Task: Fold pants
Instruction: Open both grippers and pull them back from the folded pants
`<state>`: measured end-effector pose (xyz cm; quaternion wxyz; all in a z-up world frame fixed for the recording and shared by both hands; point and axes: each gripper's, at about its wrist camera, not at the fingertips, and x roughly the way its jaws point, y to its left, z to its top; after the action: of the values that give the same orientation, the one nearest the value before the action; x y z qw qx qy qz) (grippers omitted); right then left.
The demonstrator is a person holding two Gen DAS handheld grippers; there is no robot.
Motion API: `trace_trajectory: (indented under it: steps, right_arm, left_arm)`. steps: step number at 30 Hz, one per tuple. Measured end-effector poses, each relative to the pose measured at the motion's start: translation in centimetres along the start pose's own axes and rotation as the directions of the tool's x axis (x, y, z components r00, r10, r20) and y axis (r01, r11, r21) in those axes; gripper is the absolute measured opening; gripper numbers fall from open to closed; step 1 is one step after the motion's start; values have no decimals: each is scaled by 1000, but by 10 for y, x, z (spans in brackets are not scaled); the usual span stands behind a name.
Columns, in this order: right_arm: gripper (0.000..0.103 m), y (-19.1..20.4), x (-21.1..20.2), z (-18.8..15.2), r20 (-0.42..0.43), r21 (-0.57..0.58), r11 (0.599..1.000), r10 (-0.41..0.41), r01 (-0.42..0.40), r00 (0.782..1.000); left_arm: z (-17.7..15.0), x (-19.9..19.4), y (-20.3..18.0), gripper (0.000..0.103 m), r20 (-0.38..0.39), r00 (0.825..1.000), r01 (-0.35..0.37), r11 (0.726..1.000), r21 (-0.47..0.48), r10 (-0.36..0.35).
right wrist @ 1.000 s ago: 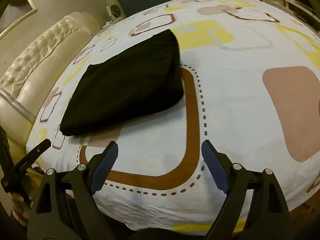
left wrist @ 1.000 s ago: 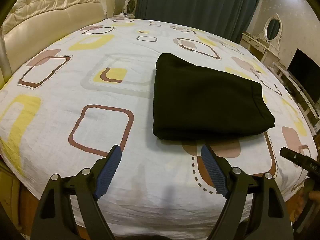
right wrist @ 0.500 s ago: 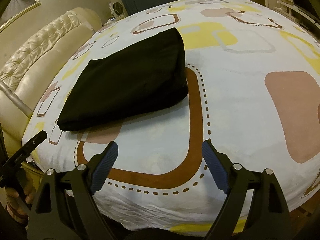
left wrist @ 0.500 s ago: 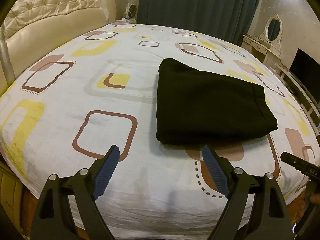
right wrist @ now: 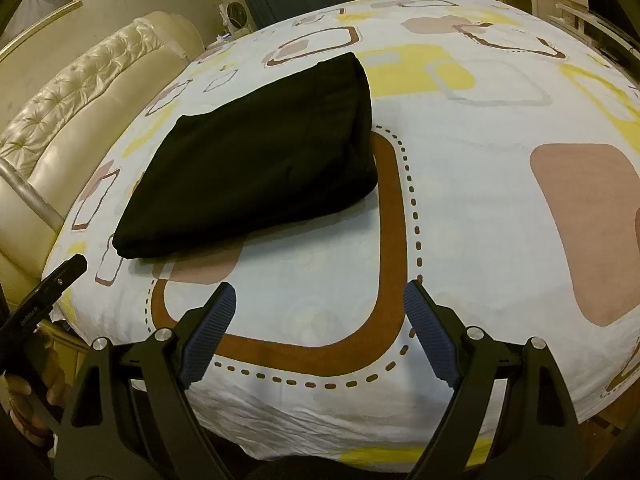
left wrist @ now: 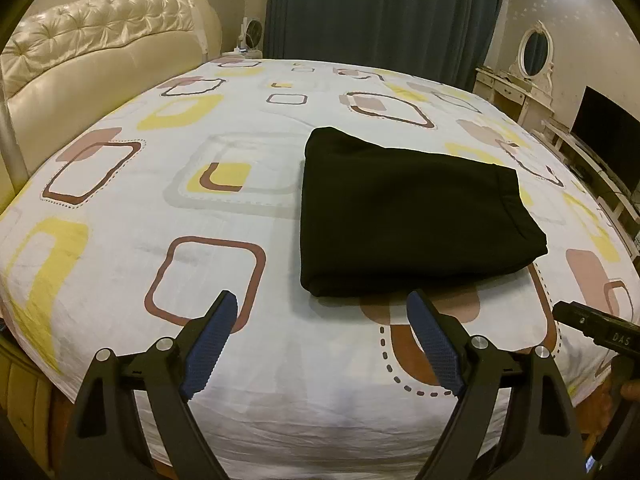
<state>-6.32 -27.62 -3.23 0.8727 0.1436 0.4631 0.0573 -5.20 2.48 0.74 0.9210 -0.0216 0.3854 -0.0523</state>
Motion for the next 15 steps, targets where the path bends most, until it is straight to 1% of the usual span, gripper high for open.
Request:
trace_trajectory:
  steps: [4, 9, 10, 11, 12, 15]
  right_arm:
    - [86, -1, 1, 0, -6, -3, 1000, 2, -2, 1000]
    - [86, 0, 2, -2, -9, -7, 1000, 2, -2, 1000]
    - [86, 0, 2, -2, -9, -7, 1000, 2, -2, 1000]
    - [86, 0, 3, -2, -10, -8, 1000, 2, -2, 1000]
    - [86, 0, 4, -3, -11, -7, 1000, 1, -1, 1000]
    - [86, 0, 6, -4, -20, 5, 1000, 15, -15, 1000]
  left_arm:
    - [1, -1, -2, 86, 9, 1000, -19, 1000, 20, 19]
    - [3, -1, -4, 89, 18, 999, -50, 998, 30, 49]
    - [3, -3, -4, 89, 26, 998, -56, 998, 27, 55]
    - [2, -6, -2, 89, 59, 996, -60, 998, 12, 59]
    - [4, -8, -2, 89, 73, 996, -51, 999, 7, 50]
    - [16, -13, 2, 89, 79, 997, -8, 1000, 10, 7]
